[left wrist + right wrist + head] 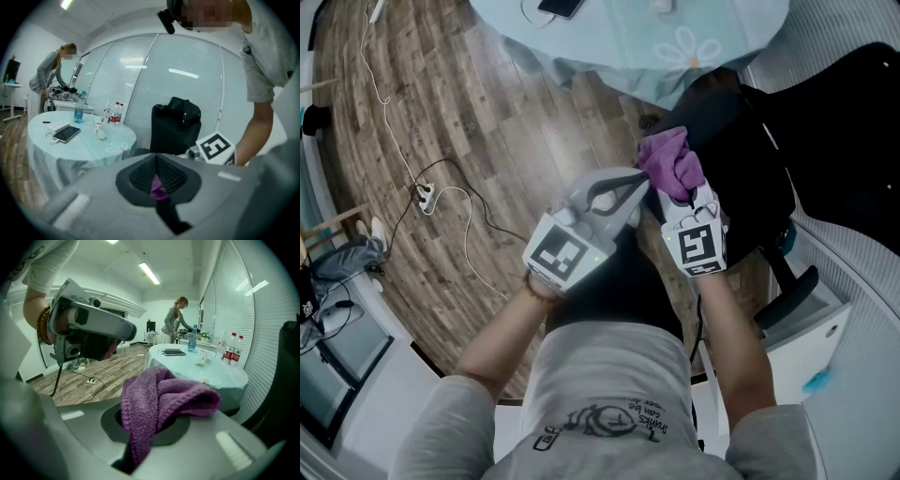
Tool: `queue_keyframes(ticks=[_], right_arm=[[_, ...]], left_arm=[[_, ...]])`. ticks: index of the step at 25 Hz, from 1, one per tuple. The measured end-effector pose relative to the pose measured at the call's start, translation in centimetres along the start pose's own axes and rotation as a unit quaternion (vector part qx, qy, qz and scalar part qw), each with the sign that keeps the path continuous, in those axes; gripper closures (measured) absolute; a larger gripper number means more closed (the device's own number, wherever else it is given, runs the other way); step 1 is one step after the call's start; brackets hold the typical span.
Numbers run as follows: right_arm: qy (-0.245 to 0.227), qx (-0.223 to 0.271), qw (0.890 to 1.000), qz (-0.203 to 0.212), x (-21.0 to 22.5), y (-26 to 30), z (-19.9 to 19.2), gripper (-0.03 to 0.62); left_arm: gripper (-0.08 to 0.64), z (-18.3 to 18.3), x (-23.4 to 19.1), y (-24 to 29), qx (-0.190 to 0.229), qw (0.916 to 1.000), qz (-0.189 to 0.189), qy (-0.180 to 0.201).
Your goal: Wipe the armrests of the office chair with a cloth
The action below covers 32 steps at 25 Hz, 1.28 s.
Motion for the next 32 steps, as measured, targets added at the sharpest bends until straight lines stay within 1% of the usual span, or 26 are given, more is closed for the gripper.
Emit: queue_keyframes(ticks=[4, 7, 9, 14, 18, 21, 26, 28, 30, 32], right_arm=[[-0.011, -0.004, 1.000, 0.013, -0.4, 0.1, 0.0, 0.565], [-0.029, -0.008, 0.999, 0.028, 0.4, 0.2, 0.0, 0.565], [-0.038, -0.012, 0.999, 0.029, 1.2, 0.3, 0.0, 0.565], [-0.050, -0.024, 0.998, 0.015, 4.3, 0.6, -0.3, 0.565], [-0.043, -0.024, 0.999, -0.001, 7.8, 0.6, -0.8, 0.565], [-0.041, -0.032, 0.998, -0.019, 11.0, 0.8, -1.2, 0.565], [-0.023, -0.041, 0.998, -0.050, 16.4, 1.2, -1.6, 0.565], [-0.037, -0.053, 0.997, -0.052, 17.7, 1.4, -1.8, 0.565], [-0.063, -0.066, 0.995, -0.049, 18.1, 1.6, -1.7, 0.565], [-0.072, -0.070, 0.994, -0.050, 18.2, 1.5, -1.6, 0.565]], left_arm=[[0.558, -0.1, 0.0, 0.0, -0.003, 1.0000, -0.002, 0.000], [0.558, -0.2, 0.1, 0.1, -0.006, 1.0000, -0.005, -0.001], [0.558, -0.4, 0.2, 0.1, -0.011, 0.9999, -0.009, 0.002], [0.558, -0.6, 0.2, 0.1, -0.011, 0.9999, -0.007, -0.002], [0.558, -0.6, 0.2, -0.1, -0.016, 0.9998, -0.008, 0.002], [0.558, -0.6, 0.2, -0.1, -0.013, 0.9999, -0.007, 0.000], [0.558, -0.7, 0.1, 0.0, -0.008, 0.9999, -0.007, -0.002], [0.558, -0.7, 0.1, 0.0, -0.006, 1.0000, -0.006, -0.004], [0.558, -0.7, 0.1, -0.1, -0.008, 1.0000, -0.006, -0.002], [0.558, -0.7, 0.1, -0.2, -0.011, 0.9999, -0.006, 0.000]])
Point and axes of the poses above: the fingertips, and each gripper's own axes: y forward along the fingers, x to its right, z out of its top, the point moved 7 cm from there along -y, backward along the fingers, and after that the axes turned 4 degrees about x, right-handed, at the moved point
